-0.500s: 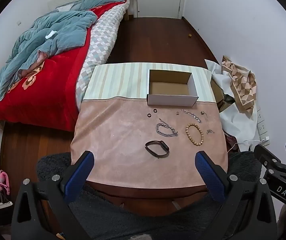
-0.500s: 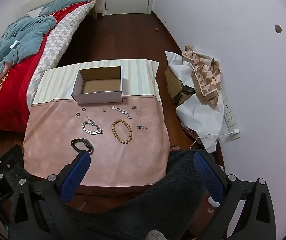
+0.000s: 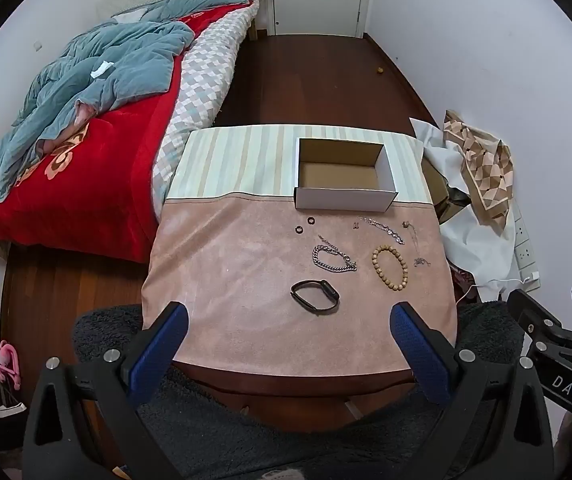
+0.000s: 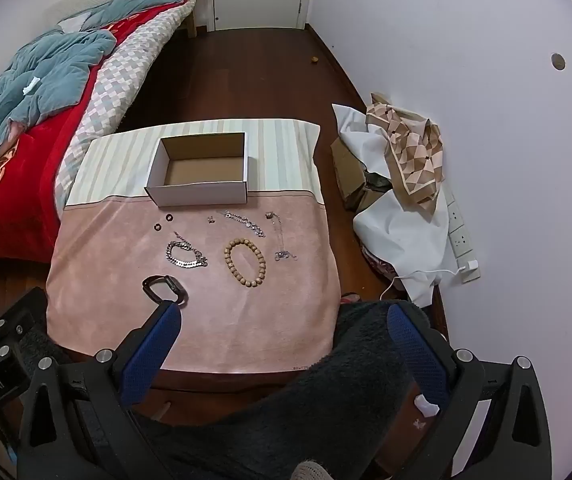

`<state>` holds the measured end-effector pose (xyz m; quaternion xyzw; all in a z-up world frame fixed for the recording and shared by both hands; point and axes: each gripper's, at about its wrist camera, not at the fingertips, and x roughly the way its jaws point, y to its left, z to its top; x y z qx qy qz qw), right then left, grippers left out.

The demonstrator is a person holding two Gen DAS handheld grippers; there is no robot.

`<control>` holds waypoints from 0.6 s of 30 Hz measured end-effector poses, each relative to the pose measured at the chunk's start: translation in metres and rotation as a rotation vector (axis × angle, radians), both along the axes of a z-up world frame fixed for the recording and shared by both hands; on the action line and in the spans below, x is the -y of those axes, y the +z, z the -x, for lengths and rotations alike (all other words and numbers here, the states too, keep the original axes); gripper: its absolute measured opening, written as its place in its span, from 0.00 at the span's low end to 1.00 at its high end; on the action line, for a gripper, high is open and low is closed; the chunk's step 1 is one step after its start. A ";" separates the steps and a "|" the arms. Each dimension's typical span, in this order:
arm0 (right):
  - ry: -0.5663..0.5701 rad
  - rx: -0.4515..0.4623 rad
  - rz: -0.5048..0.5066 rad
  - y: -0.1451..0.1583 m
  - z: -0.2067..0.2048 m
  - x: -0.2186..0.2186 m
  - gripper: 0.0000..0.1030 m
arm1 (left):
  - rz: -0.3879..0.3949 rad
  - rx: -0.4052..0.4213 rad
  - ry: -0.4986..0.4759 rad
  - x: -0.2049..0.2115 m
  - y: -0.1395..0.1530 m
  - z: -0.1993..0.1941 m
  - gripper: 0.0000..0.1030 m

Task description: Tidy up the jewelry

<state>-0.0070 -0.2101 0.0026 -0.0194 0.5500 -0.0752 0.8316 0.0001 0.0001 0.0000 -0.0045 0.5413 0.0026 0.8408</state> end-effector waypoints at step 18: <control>0.002 0.015 0.000 0.001 -0.001 0.005 1.00 | 0.009 0.003 0.002 0.005 0.004 0.001 1.00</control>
